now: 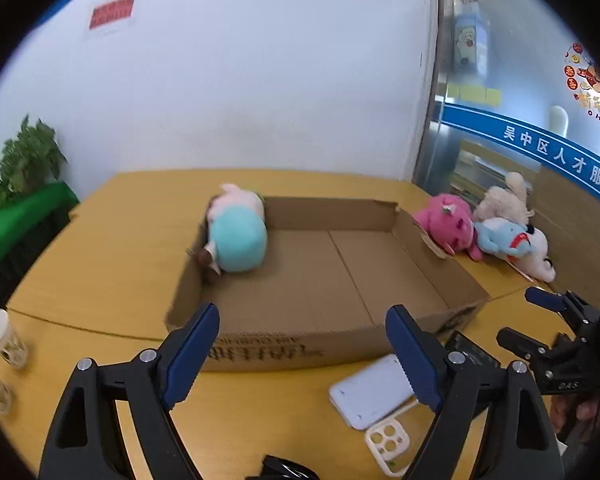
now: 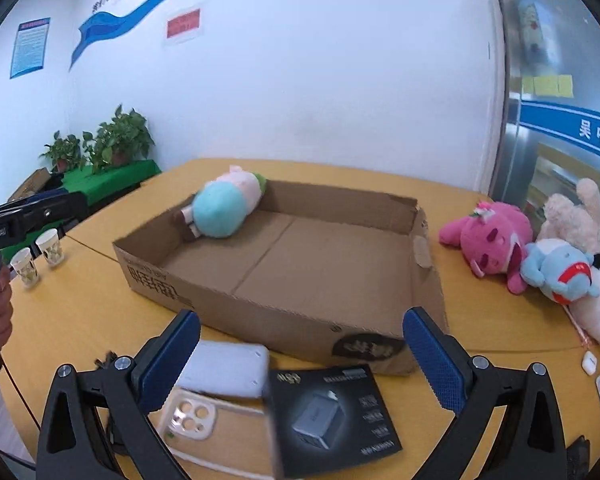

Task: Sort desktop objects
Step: 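Withdraw both grippers and move them to the black charger box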

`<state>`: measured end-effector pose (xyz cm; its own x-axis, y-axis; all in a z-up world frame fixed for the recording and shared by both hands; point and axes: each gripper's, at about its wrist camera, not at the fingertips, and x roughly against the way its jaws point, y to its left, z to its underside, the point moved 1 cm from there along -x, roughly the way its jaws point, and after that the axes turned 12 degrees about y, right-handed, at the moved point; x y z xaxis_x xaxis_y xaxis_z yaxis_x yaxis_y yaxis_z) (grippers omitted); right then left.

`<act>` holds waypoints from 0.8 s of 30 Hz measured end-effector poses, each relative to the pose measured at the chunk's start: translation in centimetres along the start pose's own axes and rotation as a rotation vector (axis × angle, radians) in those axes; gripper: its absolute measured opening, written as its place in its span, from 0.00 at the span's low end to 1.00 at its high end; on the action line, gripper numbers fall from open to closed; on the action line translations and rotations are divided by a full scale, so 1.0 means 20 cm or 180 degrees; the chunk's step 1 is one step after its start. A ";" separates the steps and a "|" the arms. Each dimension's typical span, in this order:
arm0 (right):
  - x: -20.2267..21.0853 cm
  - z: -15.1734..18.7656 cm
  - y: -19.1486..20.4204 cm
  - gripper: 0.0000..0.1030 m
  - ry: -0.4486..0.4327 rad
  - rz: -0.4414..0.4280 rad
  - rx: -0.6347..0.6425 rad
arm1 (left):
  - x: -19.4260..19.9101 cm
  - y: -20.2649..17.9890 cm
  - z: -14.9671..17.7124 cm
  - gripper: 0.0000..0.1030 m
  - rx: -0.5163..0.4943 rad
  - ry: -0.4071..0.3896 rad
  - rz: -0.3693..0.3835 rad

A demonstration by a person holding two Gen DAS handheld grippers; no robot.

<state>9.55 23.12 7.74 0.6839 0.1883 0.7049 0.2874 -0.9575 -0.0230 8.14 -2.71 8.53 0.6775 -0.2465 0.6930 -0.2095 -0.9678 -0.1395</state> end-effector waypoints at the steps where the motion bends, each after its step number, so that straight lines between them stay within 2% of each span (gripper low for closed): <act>1: -0.01 0.02 -0.03 1.00 0.0062 0.0044 -0.0021 | -0.03 -0.01 0.02 0.83 0.0027 0.0096 0.0084; 3: -0.03 0.08 -0.10 1.00 0.0238 0.0074 -0.0093 | -0.10 -0.02 0.06 0.83 0.0070 0.0323 0.0196; 6: -0.07 0.18 -0.23 1.00 0.0520 -0.0074 -0.0213 | -0.20 -0.05 0.14 0.83 0.0082 0.0672 0.0325; 10: -0.14 0.30 -0.38 1.00 0.0798 -0.0173 -0.0418 | -0.28 -0.11 0.22 0.83 0.0093 0.0930 0.0484; 15: -0.29 0.36 -0.56 1.00 0.0945 -0.0834 -0.0667 | -0.35 -0.16 0.25 0.83 0.0187 0.1156 0.0764; 18: -0.39 0.35 -0.58 1.00 0.1085 -0.1000 -0.0552 | -0.36 -0.20 0.24 0.83 0.0204 0.1191 0.0857; 22: -0.44 0.37 -0.46 1.00 0.1232 -0.1624 -0.0440 | -0.39 -0.24 0.26 0.83 0.0177 0.1286 0.0925; 24: -0.40 0.40 -0.33 1.00 0.1225 -0.1769 -0.0211 | -0.40 -0.25 0.26 0.83 0.0175 0.1355 0.0995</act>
<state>7.48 29.76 -3.36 0.1554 0.5770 0.8018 0.4771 -0.7545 0.4505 7.44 3.78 -0.09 0.2401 -0.4925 0.8365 -0.3108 -0.8554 -0.4144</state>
